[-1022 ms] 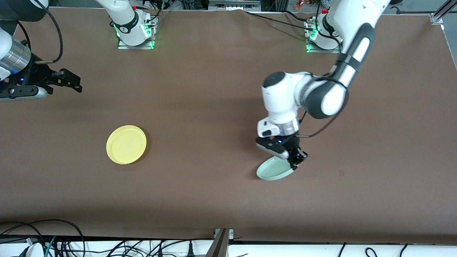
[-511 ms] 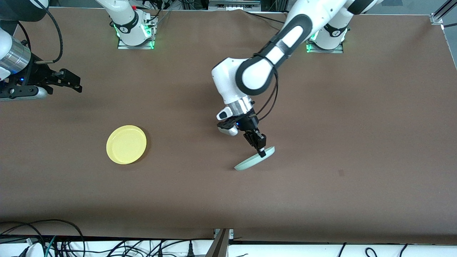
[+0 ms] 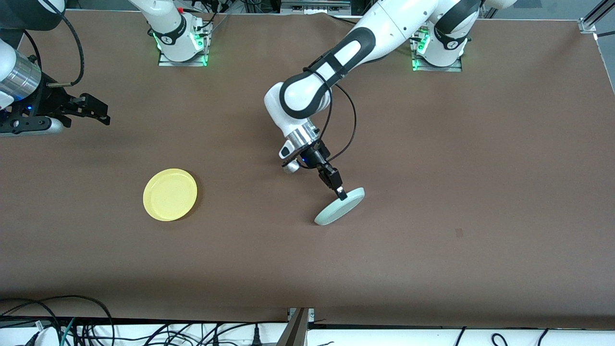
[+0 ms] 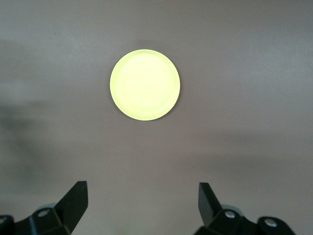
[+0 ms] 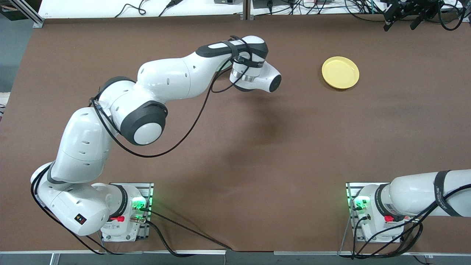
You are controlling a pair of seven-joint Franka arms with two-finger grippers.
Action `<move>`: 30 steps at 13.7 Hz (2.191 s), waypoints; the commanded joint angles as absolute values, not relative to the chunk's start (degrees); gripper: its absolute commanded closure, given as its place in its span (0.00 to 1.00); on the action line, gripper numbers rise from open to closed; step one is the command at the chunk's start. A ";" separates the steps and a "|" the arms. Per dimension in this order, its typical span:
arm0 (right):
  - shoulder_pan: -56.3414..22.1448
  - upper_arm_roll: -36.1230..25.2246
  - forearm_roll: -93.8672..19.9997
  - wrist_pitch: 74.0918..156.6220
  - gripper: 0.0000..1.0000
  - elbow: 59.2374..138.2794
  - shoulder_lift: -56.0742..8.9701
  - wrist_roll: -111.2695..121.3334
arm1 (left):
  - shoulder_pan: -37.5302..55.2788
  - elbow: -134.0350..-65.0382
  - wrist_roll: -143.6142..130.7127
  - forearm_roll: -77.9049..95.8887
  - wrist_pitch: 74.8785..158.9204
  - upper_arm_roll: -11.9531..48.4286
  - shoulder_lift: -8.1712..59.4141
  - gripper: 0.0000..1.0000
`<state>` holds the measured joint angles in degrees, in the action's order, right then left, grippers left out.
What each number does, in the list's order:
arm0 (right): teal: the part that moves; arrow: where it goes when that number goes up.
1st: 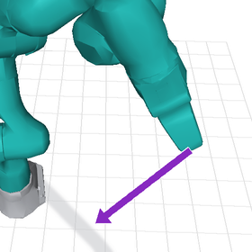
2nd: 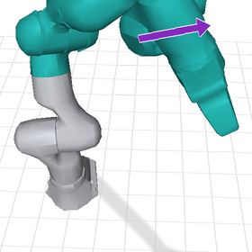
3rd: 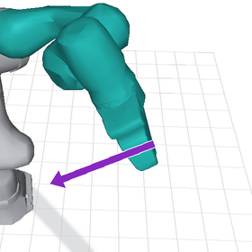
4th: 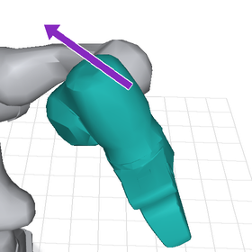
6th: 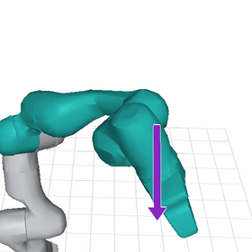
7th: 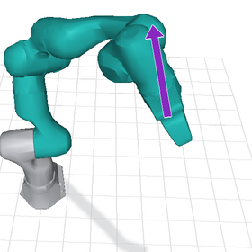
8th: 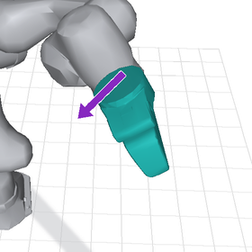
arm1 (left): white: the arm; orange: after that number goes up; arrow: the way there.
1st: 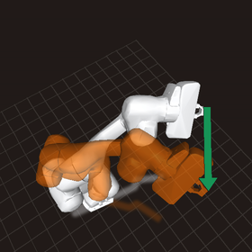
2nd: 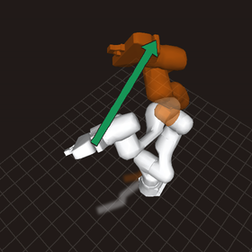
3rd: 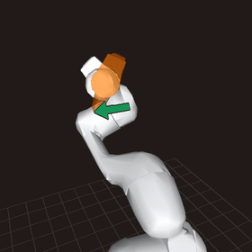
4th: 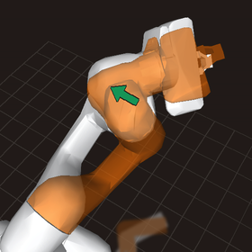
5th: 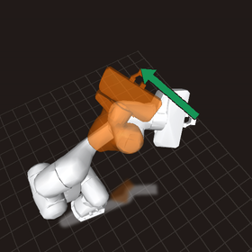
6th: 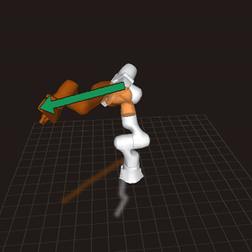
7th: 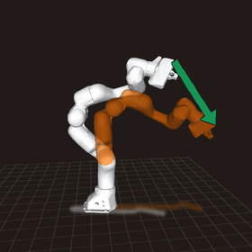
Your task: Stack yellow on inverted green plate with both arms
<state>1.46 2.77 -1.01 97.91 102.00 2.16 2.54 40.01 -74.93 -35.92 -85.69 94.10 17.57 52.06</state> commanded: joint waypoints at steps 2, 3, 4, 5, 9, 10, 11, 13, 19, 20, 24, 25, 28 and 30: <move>1.85 2.90 -1.67 96.86 0.00 100.63 1.58 2.11 | 41.31 -72.16 -40.16 -85.52 93.78 20.55 55.63 1.00; 1.85 2.90 -1.67 96.77 0.00 100.63 1.58 2.11 | 41.13 -71.90 -40.69 -84.21 93.95 21.87 55.90 1.00; 1.85 2.90 -1.67 96.77 0.00 100.63 1.58 2.11 | 41.13 -71.89 -41.56 -82.63 94.48 23.02 55.90 1.00; 1.85 2.90 -1.67 96.77 0.00 100.63 1.58 2.11 | 41.13 -71.89 -42.79 -81.23 94.83 23.90 55.90 1.00; 2.02 2.73 -1.67 96.86 0.00 100.63 1.49 2.11 | 41.04 -70.94 -49.82 -73.68 98.25 26.45 55.99 1.00; 2.20 2.46 -1.67 96.86 0.00 101.16 1.41 2.11 | 41.04 -70.32 -51.31 -71.04 99.39 26.72 56.16 1.00; 2.46 1.50 -1.58 96.86 0.00 101.16 0.36 2.37 | 41.04 -70.31 -53.33 -68.41 101.23 26.81 56.08 0.99; 2.55 0.18 -1.58 97.29 0.00 101.07 -1.40 2.20 | 40.96 -70.31 -57.81 -64.00 105.19 26.81 56.07 0.93; 2.90 -0.53 -1.76 109.12 0.01 105.89 -11.33 2.02 | 40.35 -66.27 -65.20 -53.02 110.03 26.81 55.90 0.60; 2.99 -0.79 -1.76 113.51 0.01 108.00 -12.56 2.02 | 38.95 -66.27 -65.91 -51.00 110.82 26.81 55.38 0.20; 3.16 -0.79 -1.84 136.44 0.01 117.40 -19.32 2.55 | 32.98 -66.79 -65.48 -37.22 111.53 26.63 49.50 0.00; 3.25 -0.79 -1.85 139.71 0.01 118.47 -21.77 2.72 | 30.78 -67.41 -65.30 -34.39 111.45 26.63 47.66 0.00; 4.57 -0.62 -1.93 146.41 0.09 119.53 -25.66 5.01 | 23.84 -70.21 -62.60 -26.83 111.36 26.63 41.16 0.00; 4.48 -0.53 -5.51 149.22 0.41 119.36 -26.89 4.92 | 18.74 -72.24 -53.75 -20.42 110.83 26.46 36.58 0.00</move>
